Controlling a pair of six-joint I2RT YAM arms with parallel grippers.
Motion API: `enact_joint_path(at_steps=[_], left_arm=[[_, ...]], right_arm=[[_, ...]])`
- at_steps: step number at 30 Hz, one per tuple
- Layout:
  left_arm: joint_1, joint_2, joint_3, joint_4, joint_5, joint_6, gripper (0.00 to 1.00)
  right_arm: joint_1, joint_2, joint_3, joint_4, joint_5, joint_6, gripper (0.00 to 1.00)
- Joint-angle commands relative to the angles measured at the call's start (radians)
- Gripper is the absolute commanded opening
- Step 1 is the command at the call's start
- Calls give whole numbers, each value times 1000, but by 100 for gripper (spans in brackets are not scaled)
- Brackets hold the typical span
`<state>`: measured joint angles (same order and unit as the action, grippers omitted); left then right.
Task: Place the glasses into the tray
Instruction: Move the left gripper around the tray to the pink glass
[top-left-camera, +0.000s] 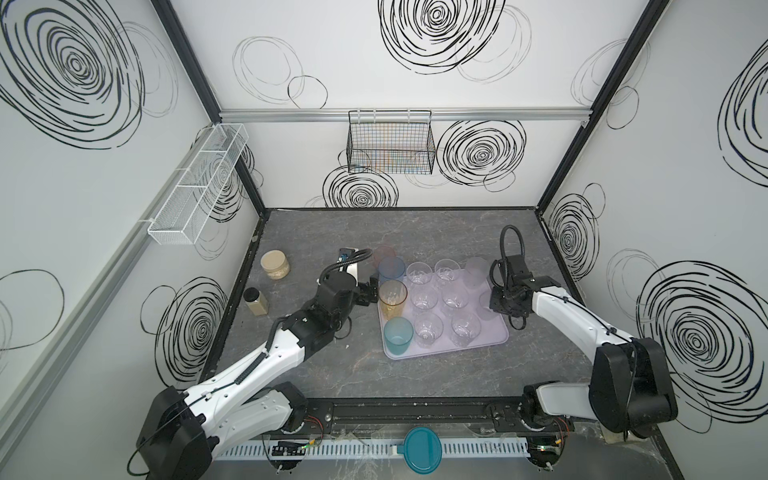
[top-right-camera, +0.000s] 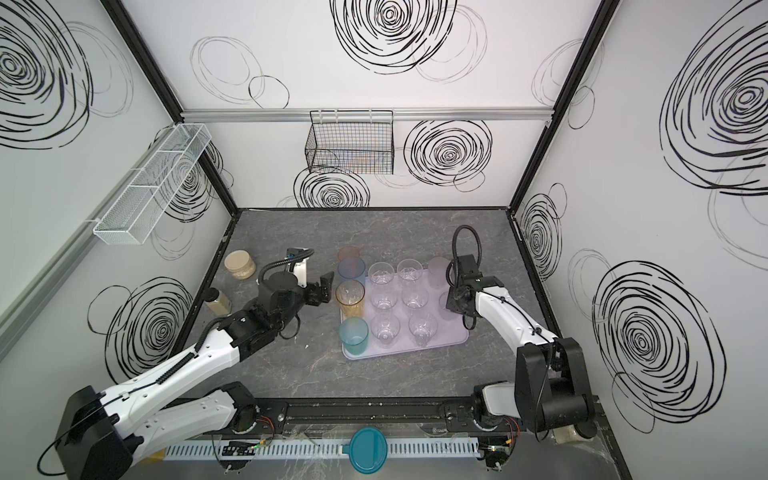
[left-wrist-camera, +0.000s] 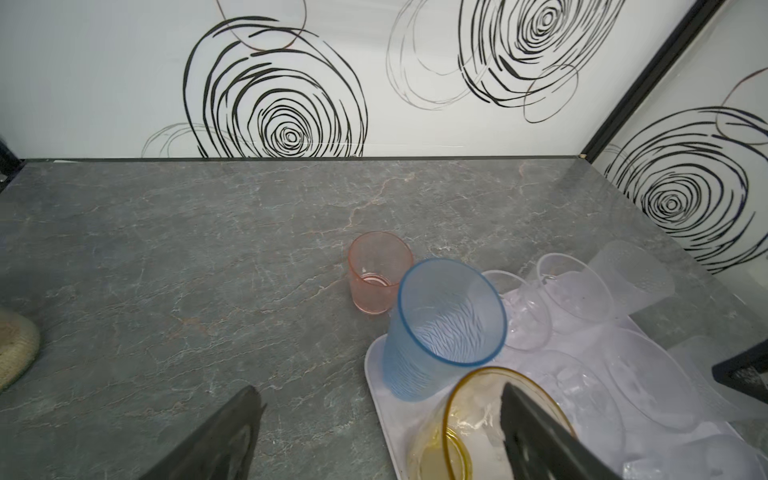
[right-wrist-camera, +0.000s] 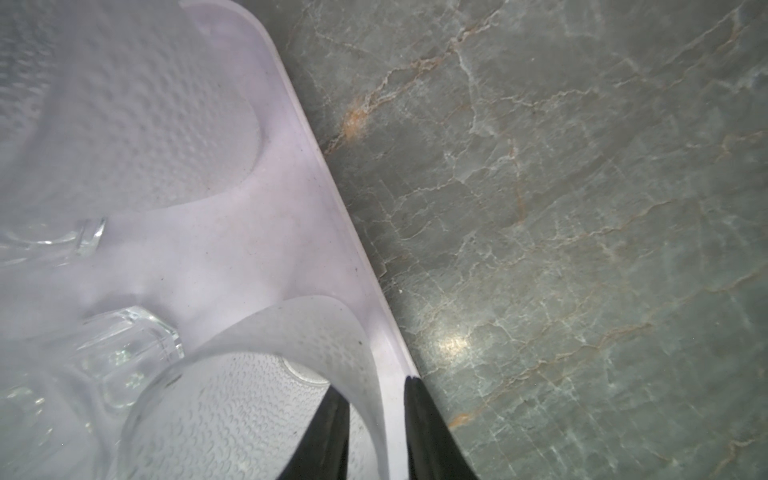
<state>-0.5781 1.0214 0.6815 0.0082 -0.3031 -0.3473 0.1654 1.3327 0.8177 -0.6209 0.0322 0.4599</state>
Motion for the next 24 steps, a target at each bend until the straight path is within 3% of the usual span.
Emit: enact_joint_path(at_steps=[1, 5, 15, 20, 24], left_arm=[[96, 13, 18, 41, 110, -53, 90], [198, 66, 63, 33, 184, -73, 88], [238, 206, 110, 57, 228, -76, 88], [261, 327, 182, 70, 264, -106, 85], [318, 437, 265, 53, 358, -129, 80]], right_arm=[[4, 8, 42, -24, 28, 3, 29], [5, 25, 57, -6, 11, 2, 28], [9, 65, 104, 31, -36, 15, 22], [4, 20, 140, -33, -19, -3, 38], [-11, -49, 188, -78, -19, -23, 46]])
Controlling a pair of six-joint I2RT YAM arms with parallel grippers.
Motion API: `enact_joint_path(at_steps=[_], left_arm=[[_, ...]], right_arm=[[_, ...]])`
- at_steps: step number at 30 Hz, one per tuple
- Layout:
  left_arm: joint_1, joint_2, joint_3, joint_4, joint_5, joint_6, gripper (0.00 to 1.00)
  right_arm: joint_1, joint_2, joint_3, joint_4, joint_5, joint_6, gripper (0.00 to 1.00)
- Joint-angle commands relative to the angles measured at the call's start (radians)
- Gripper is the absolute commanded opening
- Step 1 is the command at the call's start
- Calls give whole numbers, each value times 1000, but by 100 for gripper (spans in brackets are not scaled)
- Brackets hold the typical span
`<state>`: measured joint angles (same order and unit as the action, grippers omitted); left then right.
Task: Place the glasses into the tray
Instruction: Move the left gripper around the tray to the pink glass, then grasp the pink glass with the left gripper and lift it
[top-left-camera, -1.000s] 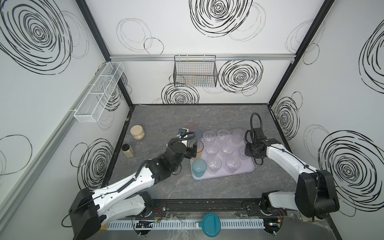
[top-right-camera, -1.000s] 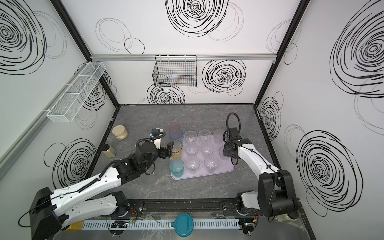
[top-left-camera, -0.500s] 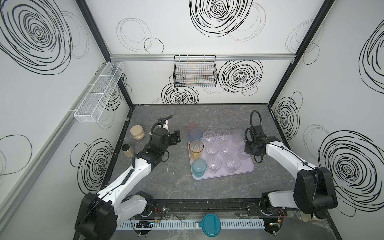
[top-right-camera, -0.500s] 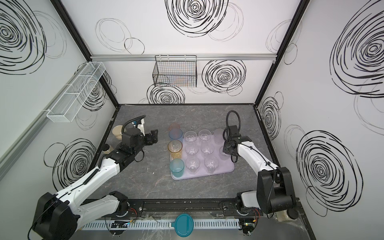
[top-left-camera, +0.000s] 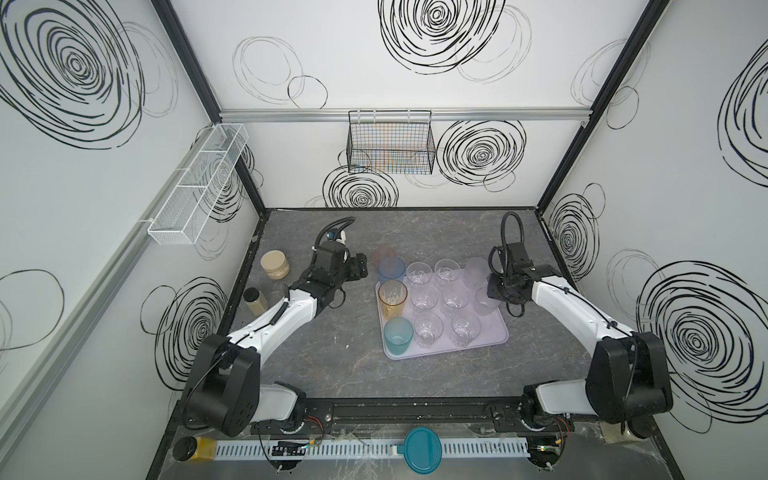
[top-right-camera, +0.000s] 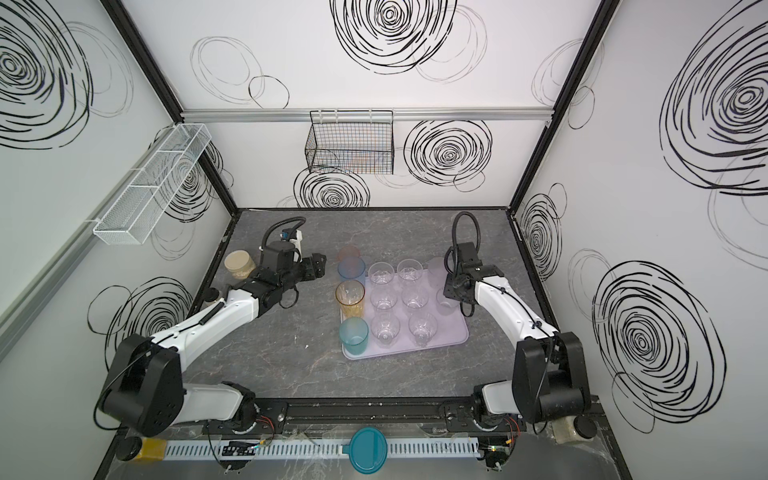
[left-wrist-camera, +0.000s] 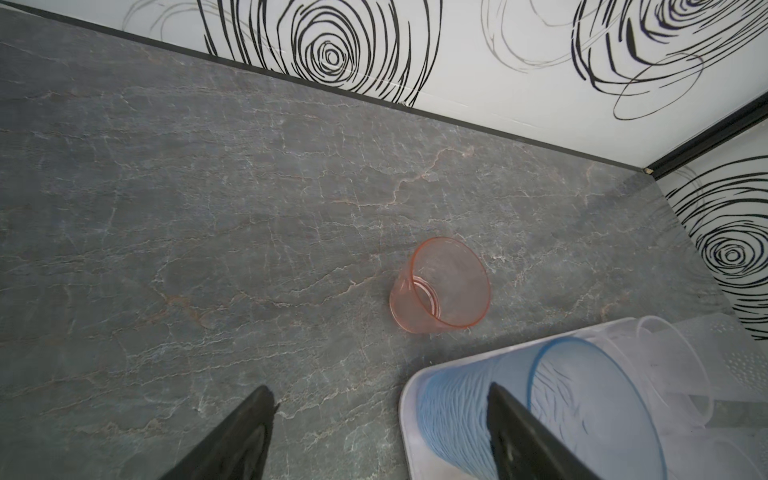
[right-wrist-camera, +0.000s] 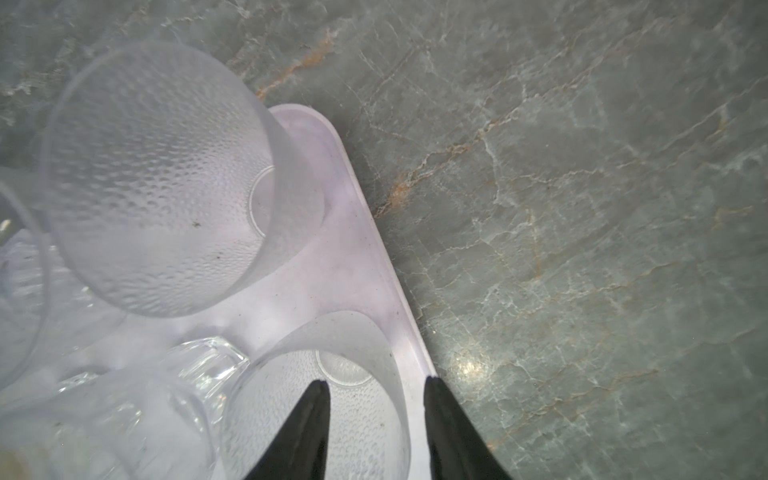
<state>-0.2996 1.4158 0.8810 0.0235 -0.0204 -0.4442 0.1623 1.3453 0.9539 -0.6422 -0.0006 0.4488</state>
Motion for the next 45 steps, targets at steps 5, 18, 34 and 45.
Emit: enact_joint_path(at_steps=[5, 18, 34, 45], left_arm=[[65, 186, 244, -96, 180, 61, 78], [24, 412, 399, -156, 210, 111, 72], [-13, 617, 558, -169, 136, 81, 45], [-5, 591, 546, -168, 122, 83, 20]], right_arm=[[-9, -121, 58, -18, -24, -46, 48], [-6, -100, 57, -9, -37, -40, 48], [27, -84, 36, 9, -25, -14, 49], [28, -91, 32, 35, -48, -5, 49]])
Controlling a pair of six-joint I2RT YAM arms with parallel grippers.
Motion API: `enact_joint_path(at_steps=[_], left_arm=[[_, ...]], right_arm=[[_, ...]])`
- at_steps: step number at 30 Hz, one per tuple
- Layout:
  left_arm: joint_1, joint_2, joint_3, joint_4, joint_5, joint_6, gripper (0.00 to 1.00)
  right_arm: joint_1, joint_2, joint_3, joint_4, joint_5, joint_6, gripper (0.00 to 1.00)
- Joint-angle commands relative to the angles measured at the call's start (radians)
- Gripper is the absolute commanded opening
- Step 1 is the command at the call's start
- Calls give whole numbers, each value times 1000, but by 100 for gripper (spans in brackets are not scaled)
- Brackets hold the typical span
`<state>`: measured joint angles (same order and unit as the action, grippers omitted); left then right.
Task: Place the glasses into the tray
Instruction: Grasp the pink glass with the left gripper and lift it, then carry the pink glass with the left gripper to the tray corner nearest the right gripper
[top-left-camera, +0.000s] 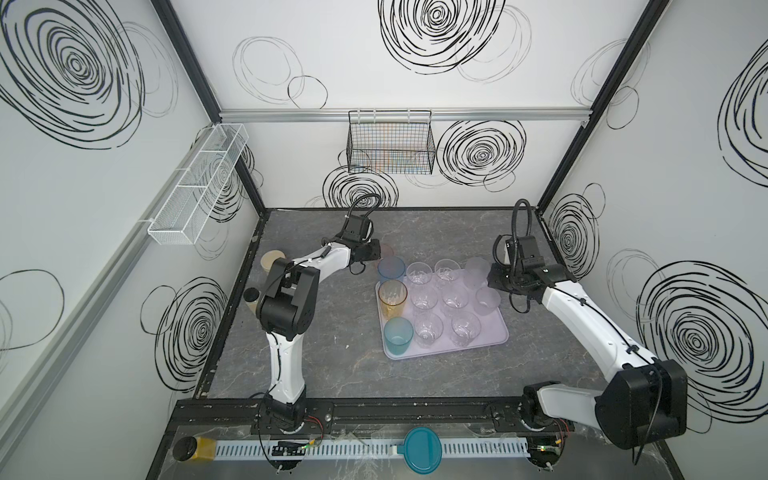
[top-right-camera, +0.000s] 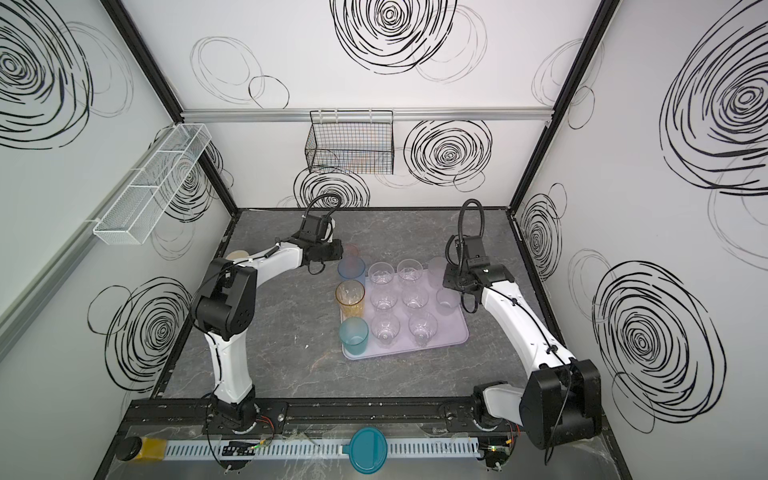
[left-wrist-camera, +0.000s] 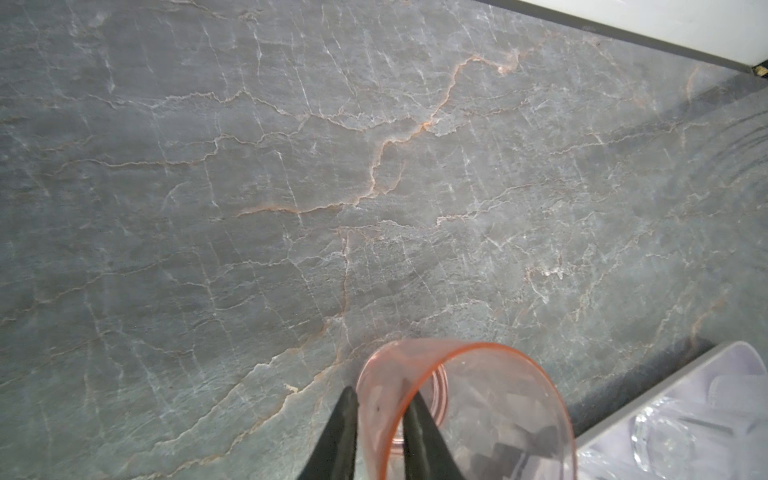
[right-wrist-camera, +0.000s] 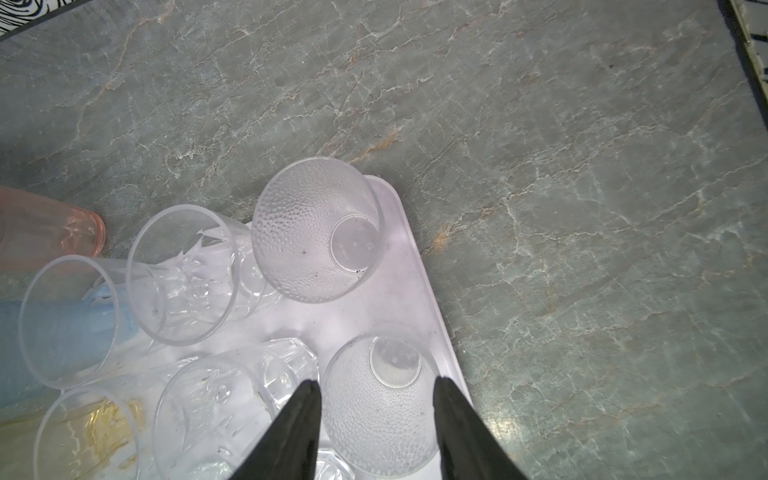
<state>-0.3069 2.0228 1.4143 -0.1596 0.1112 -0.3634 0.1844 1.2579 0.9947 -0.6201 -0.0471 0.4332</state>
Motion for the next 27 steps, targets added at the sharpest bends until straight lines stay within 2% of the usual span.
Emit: enact_joint_path(at_steps=[1, 7, 16, 23, 27], left_arm=[[4, -20, 14, 14, -6, 2, 19], [21, -55, 3, 28, 19, -12, 7], [60, -152, -25, 33, 37, -23, 4], [87, -324, -36, 4, 8, -19, 4], [62, -457, -12, -59, -68, 27, 4]], right_arm=[[6, -3, -8, 13, -3, 10, 49], [6, -18, -18, 21, -9, 13, 49], [9, -34, -35, 32, -25, 30, 50], [6, -33, -2, 32, -5, 28, 50], [-8, -44, 21, 41, 44, 17, 50]])
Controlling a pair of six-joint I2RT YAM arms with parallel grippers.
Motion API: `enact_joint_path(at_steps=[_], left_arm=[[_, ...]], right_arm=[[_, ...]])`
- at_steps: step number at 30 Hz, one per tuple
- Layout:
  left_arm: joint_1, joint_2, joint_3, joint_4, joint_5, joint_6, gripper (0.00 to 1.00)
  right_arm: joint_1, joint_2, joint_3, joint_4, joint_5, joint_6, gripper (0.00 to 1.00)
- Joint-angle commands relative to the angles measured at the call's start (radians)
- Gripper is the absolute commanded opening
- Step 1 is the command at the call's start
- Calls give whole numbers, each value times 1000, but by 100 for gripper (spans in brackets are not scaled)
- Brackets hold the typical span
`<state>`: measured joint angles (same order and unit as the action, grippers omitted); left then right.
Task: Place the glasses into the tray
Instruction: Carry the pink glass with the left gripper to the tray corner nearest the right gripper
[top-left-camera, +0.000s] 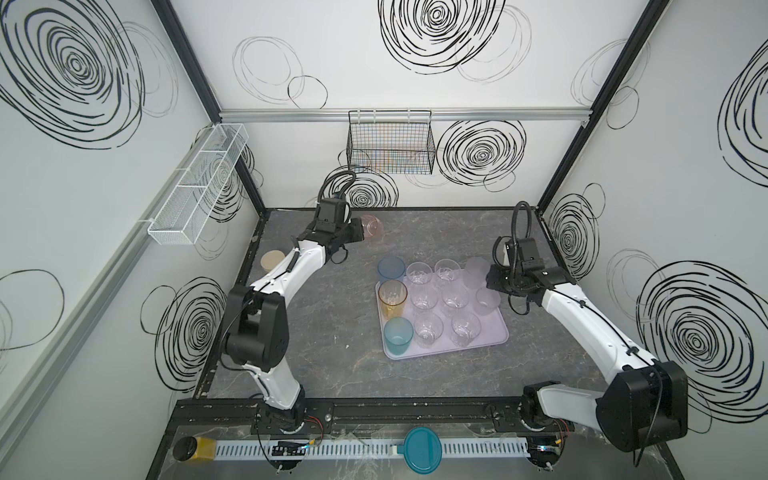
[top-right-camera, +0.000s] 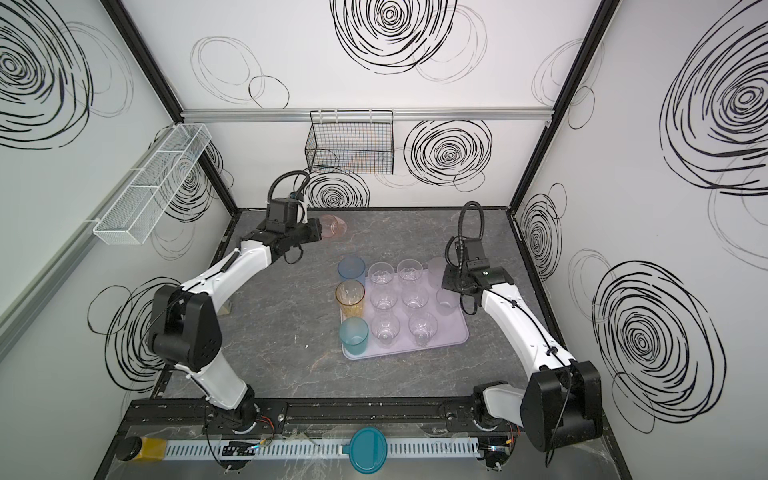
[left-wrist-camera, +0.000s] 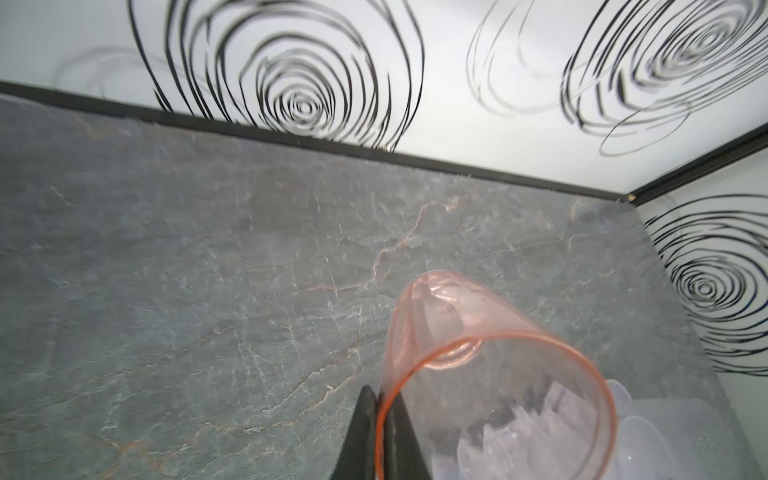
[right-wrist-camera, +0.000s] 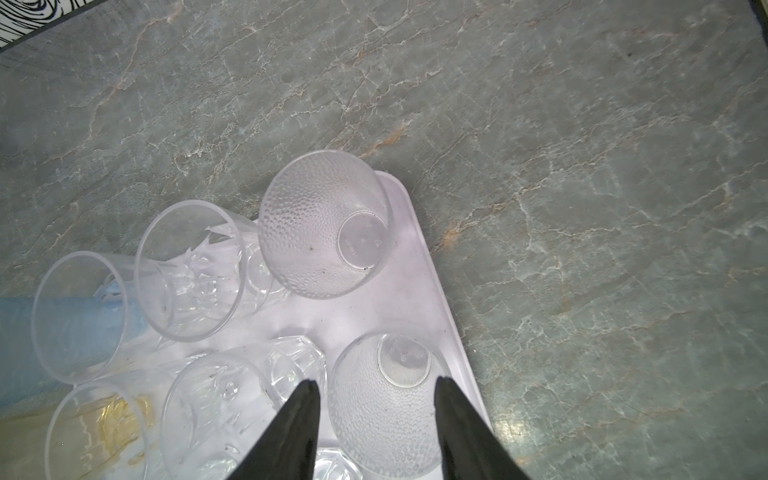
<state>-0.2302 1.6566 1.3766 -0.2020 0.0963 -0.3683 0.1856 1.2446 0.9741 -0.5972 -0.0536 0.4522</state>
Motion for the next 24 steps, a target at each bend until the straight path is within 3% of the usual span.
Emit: enact_joint_path(at_steps=[1, 5, 10, 16, 19, 24], left_arm=[[-29, -120, 43, -44, -82, 49, 4], [-131, -192, 101, -117, -161, 74, 0], [-472, -160, 150, -126, -213, 74, 0], [-757, 15, 260, -141, -188, 73, 0], [-843, 118, 320, -161, -181, 93, 0], [-910, 251, 385, -226, -165, 133, 0]], right_arm=[[-16, -37, 48, 20, 59, -3, 50], [-57, -65, 48, 51, 89, -1, 51], [-182, -63, 53, 75, 50, 23, 51], [-376, -68, 28, 123, -86, 66, 51], [-422, -69, 15, 140, -114, 83, 51], [-441, -94, -26, 183, -174, 107, 51]])
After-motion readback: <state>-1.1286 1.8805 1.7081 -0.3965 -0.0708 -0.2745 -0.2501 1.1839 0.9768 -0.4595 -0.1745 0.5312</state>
